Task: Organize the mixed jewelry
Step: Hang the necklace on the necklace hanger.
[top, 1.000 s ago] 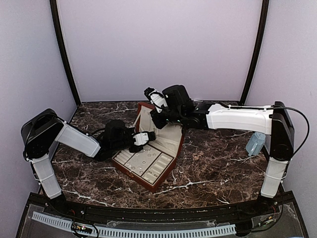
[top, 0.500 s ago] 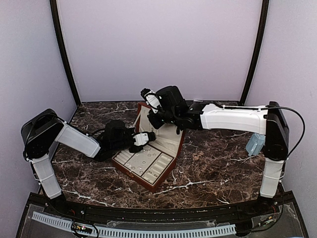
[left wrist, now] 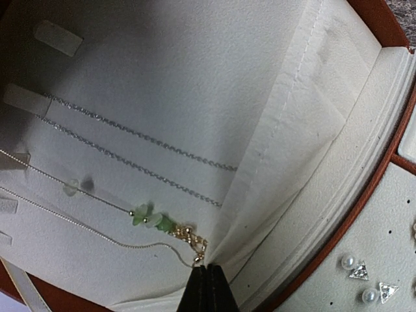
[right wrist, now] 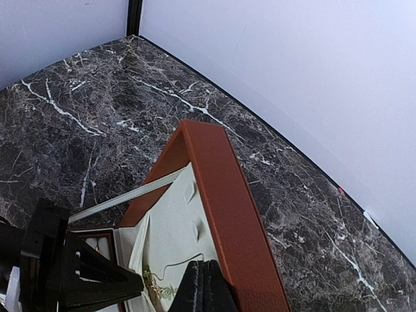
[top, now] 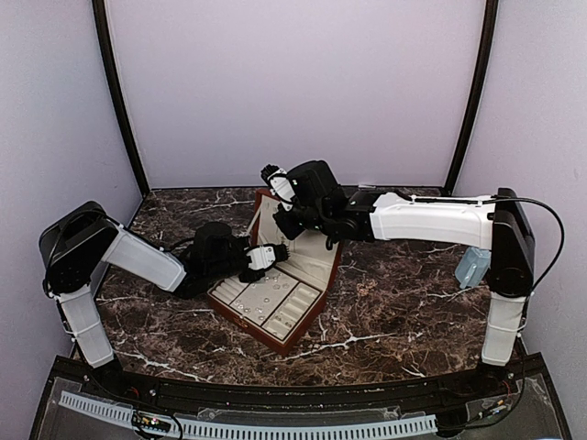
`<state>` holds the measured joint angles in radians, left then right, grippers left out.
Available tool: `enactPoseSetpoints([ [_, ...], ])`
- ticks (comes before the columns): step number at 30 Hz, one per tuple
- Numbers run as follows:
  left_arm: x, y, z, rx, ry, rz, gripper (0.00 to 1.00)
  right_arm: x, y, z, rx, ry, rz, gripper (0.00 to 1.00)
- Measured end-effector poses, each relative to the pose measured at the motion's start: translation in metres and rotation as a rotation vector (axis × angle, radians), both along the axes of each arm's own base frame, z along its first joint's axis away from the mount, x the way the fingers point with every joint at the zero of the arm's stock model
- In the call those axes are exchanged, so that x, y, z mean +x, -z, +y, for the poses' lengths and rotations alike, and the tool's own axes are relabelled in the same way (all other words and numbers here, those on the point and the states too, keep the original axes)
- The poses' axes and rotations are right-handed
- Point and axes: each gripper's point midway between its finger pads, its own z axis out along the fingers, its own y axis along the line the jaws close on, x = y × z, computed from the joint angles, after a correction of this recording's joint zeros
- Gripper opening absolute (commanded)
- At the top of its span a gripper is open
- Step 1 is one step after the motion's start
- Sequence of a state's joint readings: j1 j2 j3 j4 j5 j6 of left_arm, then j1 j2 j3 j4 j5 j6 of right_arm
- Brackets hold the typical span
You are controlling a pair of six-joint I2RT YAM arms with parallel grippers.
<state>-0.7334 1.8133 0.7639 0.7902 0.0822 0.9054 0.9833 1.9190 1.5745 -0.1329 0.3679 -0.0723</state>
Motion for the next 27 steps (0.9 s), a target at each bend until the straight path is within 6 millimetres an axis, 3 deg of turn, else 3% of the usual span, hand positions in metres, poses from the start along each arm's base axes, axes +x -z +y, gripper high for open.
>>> enactPoseSetpoints([
  [2, 0.0001, 0.0, 0.0001, 0.0, -0.001, 0.0, 0.0, 0.0, 0.0, -0.0002, -0.002, 0.001, 0.001, 0.0],
  [8, 0.0001, 0.0001, 0.0003, 0.001, -0.001, -0.001, 0.0, 0.0, -0.0001, -0.0012, -0.007, 0.005, 0.003, 0.15],
  [27, 0.0, -0.0004, -0.0001, 0.002, -0.008, -0.006, 0.0, -0.0081, -0.0009, 0.0048, 0.014, -0.027, 0.033, 0.22],
])
